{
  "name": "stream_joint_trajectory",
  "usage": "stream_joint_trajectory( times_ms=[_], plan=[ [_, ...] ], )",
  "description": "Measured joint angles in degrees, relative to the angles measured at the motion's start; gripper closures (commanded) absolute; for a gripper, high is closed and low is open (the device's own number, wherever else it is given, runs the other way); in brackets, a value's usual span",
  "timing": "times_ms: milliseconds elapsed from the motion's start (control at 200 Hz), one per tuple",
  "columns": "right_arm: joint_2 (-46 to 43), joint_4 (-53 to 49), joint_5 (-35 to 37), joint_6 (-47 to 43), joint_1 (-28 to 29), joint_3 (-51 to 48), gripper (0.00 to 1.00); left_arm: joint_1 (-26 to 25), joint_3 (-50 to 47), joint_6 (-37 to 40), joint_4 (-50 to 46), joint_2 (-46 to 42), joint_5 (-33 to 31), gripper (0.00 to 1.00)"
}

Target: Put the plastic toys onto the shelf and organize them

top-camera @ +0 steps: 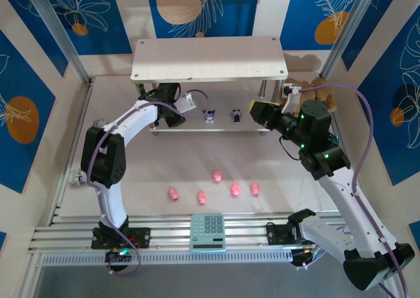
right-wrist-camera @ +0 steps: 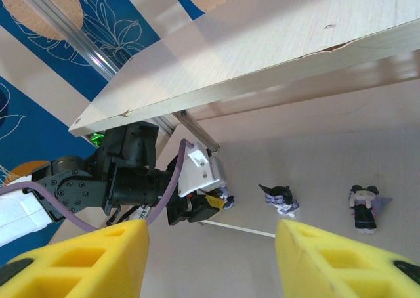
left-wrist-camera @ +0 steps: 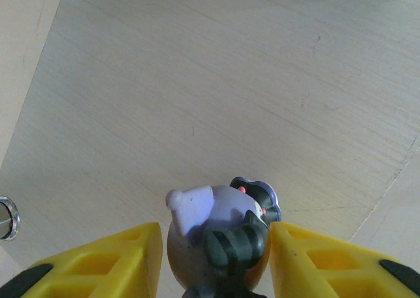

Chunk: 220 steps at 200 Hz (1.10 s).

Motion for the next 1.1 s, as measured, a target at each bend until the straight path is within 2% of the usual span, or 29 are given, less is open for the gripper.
stream_joint_trajectory(
  times_ms=[740, 810, 1101],
  plan=[
    [0.0, 0.33, -0.59, 0.61, -0.63, -0.26, 0.45, 0.0, -2.16, 0.37, 1.53, -0.02, -0.07, 0.48],
    [0.0, 0.33, -0.61, 0.63, -0.63, -0.26, 0.45, 0.0, -2.25, 0.52, 1.84, -0.02, -0.07, 0.4],
    [0.0, 0.31, -0.61, 1.05, -0.63, -0.81, 0.45, 0.0, -2.29, 0.39, 2.21, -0.02, -0.35, 0.4]
  ],
)
